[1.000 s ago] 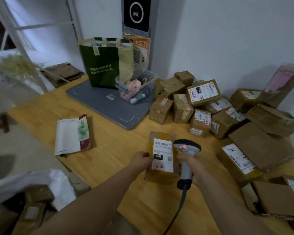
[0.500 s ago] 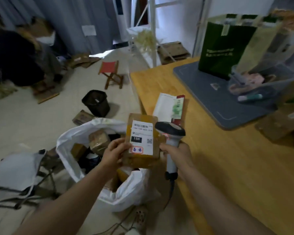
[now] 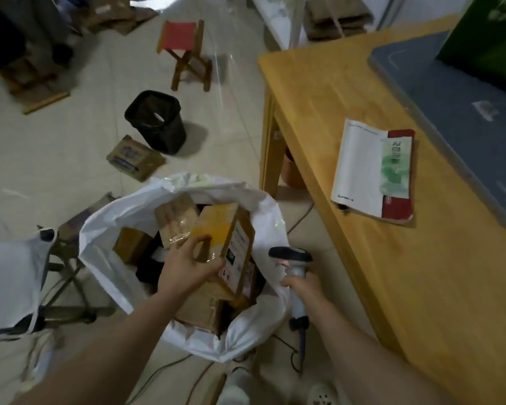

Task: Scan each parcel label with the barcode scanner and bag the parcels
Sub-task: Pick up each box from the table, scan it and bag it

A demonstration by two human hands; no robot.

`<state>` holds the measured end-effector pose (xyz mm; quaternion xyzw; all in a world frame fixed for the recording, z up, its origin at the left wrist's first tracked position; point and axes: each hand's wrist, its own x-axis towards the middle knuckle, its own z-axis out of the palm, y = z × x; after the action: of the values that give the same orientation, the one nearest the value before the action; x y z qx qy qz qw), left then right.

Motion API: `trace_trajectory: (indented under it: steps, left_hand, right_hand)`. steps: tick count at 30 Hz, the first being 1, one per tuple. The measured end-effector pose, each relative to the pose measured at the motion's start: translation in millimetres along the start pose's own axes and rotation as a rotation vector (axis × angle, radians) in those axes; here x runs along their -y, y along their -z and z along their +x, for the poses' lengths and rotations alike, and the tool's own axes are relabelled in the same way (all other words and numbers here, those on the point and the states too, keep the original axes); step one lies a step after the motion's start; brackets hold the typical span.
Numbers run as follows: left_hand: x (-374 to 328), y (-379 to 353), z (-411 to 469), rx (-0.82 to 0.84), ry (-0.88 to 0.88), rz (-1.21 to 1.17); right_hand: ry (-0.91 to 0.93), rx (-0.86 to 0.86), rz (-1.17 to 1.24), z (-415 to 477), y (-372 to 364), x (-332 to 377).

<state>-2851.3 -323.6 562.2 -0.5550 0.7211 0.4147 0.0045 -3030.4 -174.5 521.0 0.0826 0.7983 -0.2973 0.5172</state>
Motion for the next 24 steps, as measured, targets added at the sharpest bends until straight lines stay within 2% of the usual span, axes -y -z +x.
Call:
trace_trajectory:
  steps: [5,11,15,21,24]
  left_hand:
    - [19.5,-8.0,19.9,0.08,0.034,-0.058]
    - [28.8,-6.9,32.0,0.135,0.033,-0.067]
    - [27.7,0.3,33.5,0.14,0.069,-0.054]
    - [15.5,11.2,26.5,0.19,0.01,0.128]
    - [-3.4,18.1,17.1,0.252,-0.023,0.369]
  right_hand:
    - [-0.086,0.042,0.102,75.9,-31.8,-22.1]
    - [-0.107,-0.025,0.025,65.6,-35.8,-6.6]
    - [-0.051,-0.097,0.04,57.9,-34.7,3.6]
    - [0.125,-0.212,0.105,25.6,-23.9,36.1]
    - [0.19,-0.255,0.147,1.6,-17.2,47.3]
